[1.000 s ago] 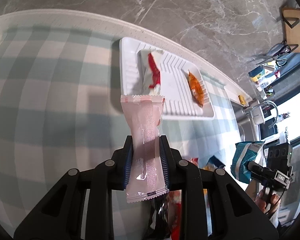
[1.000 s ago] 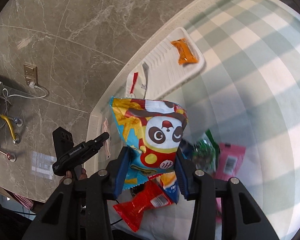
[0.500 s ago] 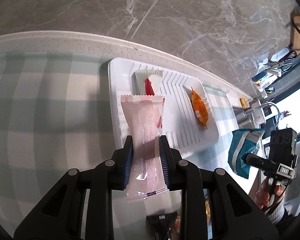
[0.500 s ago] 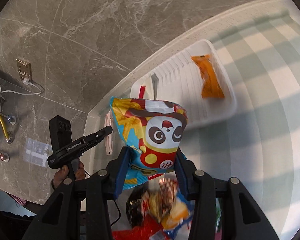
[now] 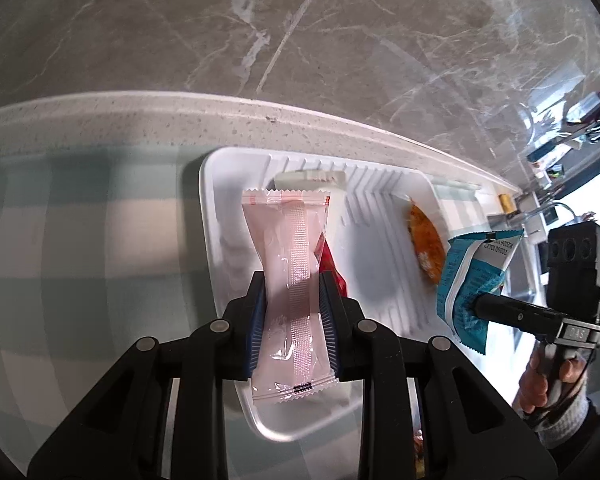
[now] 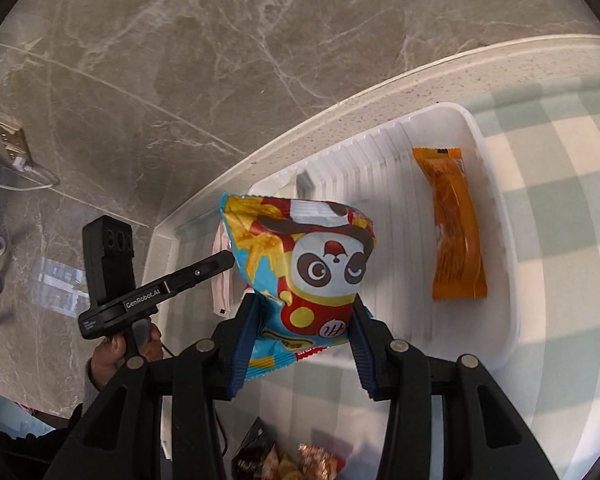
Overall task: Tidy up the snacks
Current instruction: 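Place the pink wrapper and blue panda bag into the white tray with both tools, then grasp the black bag with the left tool while the right tool grasps the blue bag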
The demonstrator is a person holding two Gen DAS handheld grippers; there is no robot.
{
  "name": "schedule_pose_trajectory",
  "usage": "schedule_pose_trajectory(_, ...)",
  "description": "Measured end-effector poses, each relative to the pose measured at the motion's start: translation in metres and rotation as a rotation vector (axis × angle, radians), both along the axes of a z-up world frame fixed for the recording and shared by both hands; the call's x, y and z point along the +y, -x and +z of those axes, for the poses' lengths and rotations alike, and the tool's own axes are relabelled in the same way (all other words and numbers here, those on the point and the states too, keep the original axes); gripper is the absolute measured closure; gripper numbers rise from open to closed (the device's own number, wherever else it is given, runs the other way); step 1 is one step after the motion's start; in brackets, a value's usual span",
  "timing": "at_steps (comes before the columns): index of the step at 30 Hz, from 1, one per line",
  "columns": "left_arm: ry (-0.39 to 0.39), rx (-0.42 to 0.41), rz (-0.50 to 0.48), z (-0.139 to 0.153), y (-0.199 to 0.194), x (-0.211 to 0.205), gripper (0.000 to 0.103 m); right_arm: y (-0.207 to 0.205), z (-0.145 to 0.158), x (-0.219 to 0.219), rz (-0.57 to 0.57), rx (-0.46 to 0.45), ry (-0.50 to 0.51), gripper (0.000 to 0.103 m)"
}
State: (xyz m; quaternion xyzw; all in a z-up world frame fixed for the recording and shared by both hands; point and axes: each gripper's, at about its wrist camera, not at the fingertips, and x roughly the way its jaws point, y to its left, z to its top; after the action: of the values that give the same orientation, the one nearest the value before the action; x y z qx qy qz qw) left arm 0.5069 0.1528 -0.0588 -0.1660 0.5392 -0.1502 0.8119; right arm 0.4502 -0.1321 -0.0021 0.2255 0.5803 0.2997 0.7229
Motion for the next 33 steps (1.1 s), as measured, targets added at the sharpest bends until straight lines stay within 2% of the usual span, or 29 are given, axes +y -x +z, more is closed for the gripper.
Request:
schedule_pose_trajectory(7, -0.044, 0.024, 0.029, -0.022, -0.019, -0.004, 0.078, -0.015, -0.012, 0.005, -0.005, -0.001, 0.076, 0.051)
schedule_pose_trajectory(9, -0.056, 0.003, 0.022, -0.023, -0.018, -0.006, 0.077, -0.016, -0.012, 0.004, -0.005, -0.016, 0.100, 0.051)
schedule_pose_trajectory(17, -0.106, -0.058, 0.014, -0.006, -0.006, -0.006, 0.077, -0.004, 0.006, -0.005, -0.018, -0.055, 0.107, 0.046)
schedule_pose_trajectory(21, -0.114, -0.104, 0.000, 0.013, 0.012, -0.008, 0.077, 0.011, 0.025, -0.009, -0.024, -0.095, 0.097, 0.042)
schedule_pose_trajectory(27, -0.118, -0.120, -0.007, 0.034, 0.042, -0.011, 0.077, 0.040, 0.048, -0.014, -0.036, -0.140, 0.089, 0.041)
schedule_pose_trajectory(33, -0.118, -0.111, -0.086, 0.047, 0.092, -0.023, 0.077, 0.078, 0.065, -0.024, -0.041, -0.175, 0.093, 0.040)
